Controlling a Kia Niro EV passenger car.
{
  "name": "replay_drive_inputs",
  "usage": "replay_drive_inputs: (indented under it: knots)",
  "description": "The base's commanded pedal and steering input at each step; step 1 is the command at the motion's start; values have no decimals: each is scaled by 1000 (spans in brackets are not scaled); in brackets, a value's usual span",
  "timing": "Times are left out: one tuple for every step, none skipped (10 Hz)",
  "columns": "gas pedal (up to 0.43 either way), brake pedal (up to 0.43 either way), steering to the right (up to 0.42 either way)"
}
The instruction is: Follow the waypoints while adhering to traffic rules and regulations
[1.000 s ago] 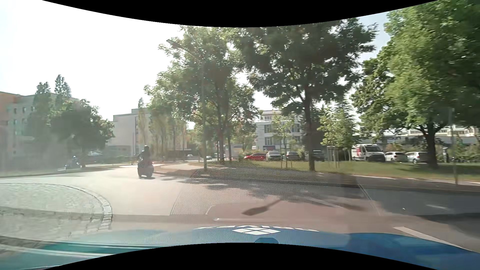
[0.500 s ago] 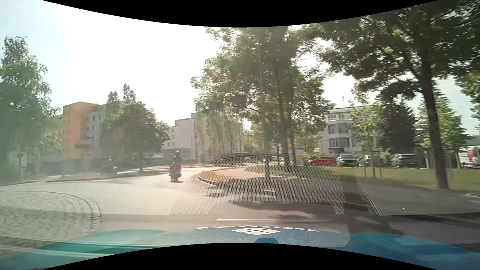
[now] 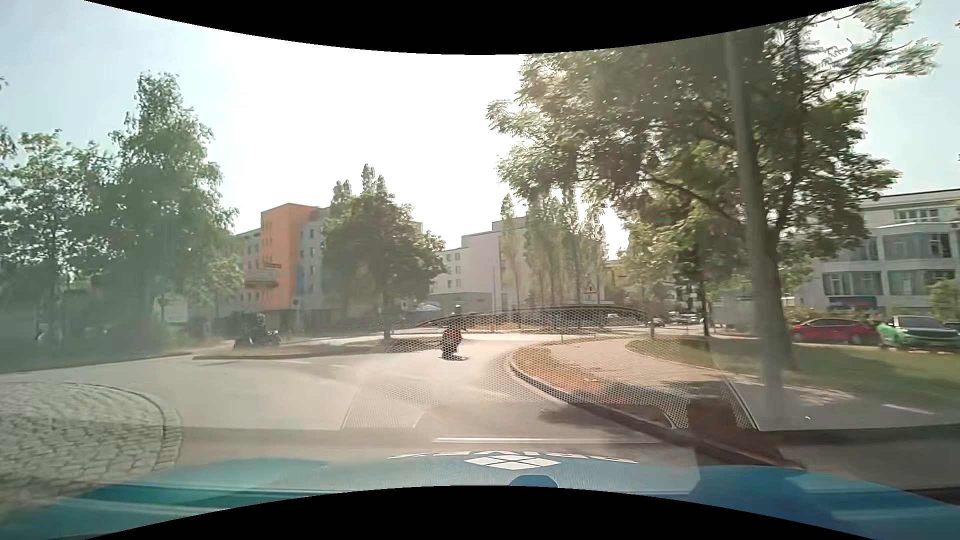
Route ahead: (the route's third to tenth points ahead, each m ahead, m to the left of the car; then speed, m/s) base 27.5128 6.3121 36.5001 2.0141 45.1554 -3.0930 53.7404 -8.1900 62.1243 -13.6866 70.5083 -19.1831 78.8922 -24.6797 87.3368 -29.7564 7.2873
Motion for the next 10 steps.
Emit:
replay_drive_inputs:
  knots:
    - [87, 0, -232]
    - [87, 0, -204]
    - [87, 0, -169]
    - [87, 0, -129]
    - [87, 0, -76]
    - [87, 0, -34]
    - [98, 0, -5]
    - [98, 0, 23]
    - [98, 0, 47]
    - [98, 0, 78]
